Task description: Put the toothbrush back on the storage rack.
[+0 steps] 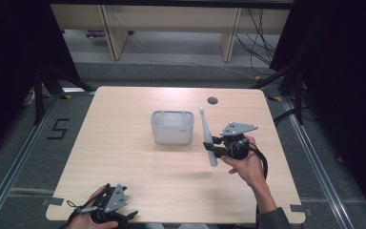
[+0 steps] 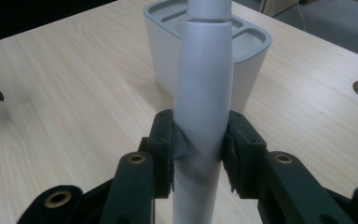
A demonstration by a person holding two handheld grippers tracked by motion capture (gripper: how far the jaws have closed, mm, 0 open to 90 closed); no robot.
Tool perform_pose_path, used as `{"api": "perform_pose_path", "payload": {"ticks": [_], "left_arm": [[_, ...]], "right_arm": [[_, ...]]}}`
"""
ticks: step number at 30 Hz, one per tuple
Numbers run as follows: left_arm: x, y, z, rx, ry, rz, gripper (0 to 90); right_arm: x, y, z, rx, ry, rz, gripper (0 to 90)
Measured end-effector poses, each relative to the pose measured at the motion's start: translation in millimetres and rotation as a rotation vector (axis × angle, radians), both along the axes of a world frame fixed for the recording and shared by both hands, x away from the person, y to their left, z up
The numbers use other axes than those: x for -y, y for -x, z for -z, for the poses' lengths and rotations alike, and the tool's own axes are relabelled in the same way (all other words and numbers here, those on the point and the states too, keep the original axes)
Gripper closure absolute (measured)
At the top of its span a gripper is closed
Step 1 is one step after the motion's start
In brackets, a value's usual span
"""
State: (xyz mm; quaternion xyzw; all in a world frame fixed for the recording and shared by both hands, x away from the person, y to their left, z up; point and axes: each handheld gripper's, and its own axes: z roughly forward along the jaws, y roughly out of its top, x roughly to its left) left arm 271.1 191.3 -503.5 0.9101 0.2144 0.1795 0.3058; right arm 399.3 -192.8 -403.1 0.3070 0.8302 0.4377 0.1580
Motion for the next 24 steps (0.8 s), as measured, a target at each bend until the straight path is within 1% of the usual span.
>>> {"api": "perform_pose_path", "payload": {"ticks": [1,3,4,5,6,7,8,9,10,11,12,13,14,15,16,17,18,19,20,21,22,23,24], "left_arm": [[0.1,0.0,-0.1,0.001,0.002,-0.001,15.3],[0.1,0.1,-0.3,0.001,0.002,0.0,15.3],[0.0,0.2,-0.1,0.001,0.0,0.003,15.2],[-0.3,-0.3,0.0,0.003,-0.01,0.003,15.2],[0.1,-0.2,0.6,0.004,-0.003,-0.003,15.3],[0.2,0.0,0.3,0.001,0.002,-0.001,15.3],[-0.1,0.1,-0.4,0.001,-0.004,0.005,15.3],[0.0,0.2,-0.2,0.002,-0.002,0.004,15.3],[0.0,0.2,-0.2,0.002,-0.002,0.004,15.2],[-0.1,-0.2,0.5,0.003,-0.005,0.0,15.3],[-0.1,-0.1,0.3,0.001,-0.005,0.001,15.3],[0.2,-0.1,0.5,0.004,0.001,-0.003,15.3],[0.0,0.2,-0.2,0.001,-0.002,0.004,15.2],[-0.1,0.2,-0.1,0.002,-0.004,0.005,15.3],[-0.2,0.1,0.2,0.001,-0.004,0.003,15.3],[0.0,0.0,0.7,0.002,0.001,-0.003,15.2],[0.0,0.0,0.7,0.002,0.001,-0.003,15.3],[-0.5,-0.4,-0.1,0.004,-0.008,0.001,15.3],[-0.2,0.1,-0.4,0.001,-0.003,0.003,15.3],[-0.2,0.2,-0.3,0.002,-0.003,0.003,15.3],[-0.2,0.1,0.0,0.001,-0.005,0.003,15.3],[-0.3,-0.3,0.2,0.004,-0.009,0.0,15.3],[0.2,-0.2,0.5,0.003,0.002,-0.004,15.2]], "right_arm": [[-1.0,-0.5,-0.4,0.003,-0.003,0.006,66.5],[-4.5,-2.0,-0.5,0.0,-0.029,0.013,66.5],[-5.6,-4.5,-0.5,-0.006,-0.033,0.0,66.5],[-7.2,-5.9,-0.4,-0.011,-0.038,0.003,66.5],[-8.9,-8.1,0.0,0.004,-0.036,0.012,66.5],[-9.5,-9.5,0.1,0.008,-0.031,0.016,66.5],[-11.2,-11.6,1.0,0.007,-0.041,0.013,66.5],[-13.0,-11.1,0.7,-0.026,-0.053,0.021,66.5],[-13.0,-11.1,0.7,-0.026,-0.053,0.021,66.5],[-15.1,-15.7,1.1,-0.015,-0.054,0.007,66.5],[-15.9,-15.7,0.8,-0.023,-0.062,0.018,66.5],[-16.3,-18.4,1.2,0.01,-0.062,0.017,66.5],[-17.6,-16.8,-0.2,-0.037,-0.07,0.031,66.5],[-17.4,-20.4,0.2,-0.002,-0.07,0.02,66.5],[-18.7,-20.6,-0.5,-0.019,-0.079,0.023,66.5],[-17.6,-22.6,-1.8,0.009,-0.064,0.024,66.5],[-17.6,-22.6,-1.8,0.009,-0.064,0.024,66.5],[-19.5,-22.4,-1.8,-0.01,-0.083,0.033,66.5],[-18.9,-25.2,-4.2,0.012,-0.072,0.026,66.5],[-19.9,-24.3,-5.4,-0.005,-0.083,0.04,66.5],[-20.4,-26.0,-6.2,-0.003,-0.088,0.032,66.5],[-19.8,-27.8,-7.8,0.021,-0.08,0.039,66.5],[-20.0,-28.2,-8.4,0.018,-0.09,0.04,66.5]]}}
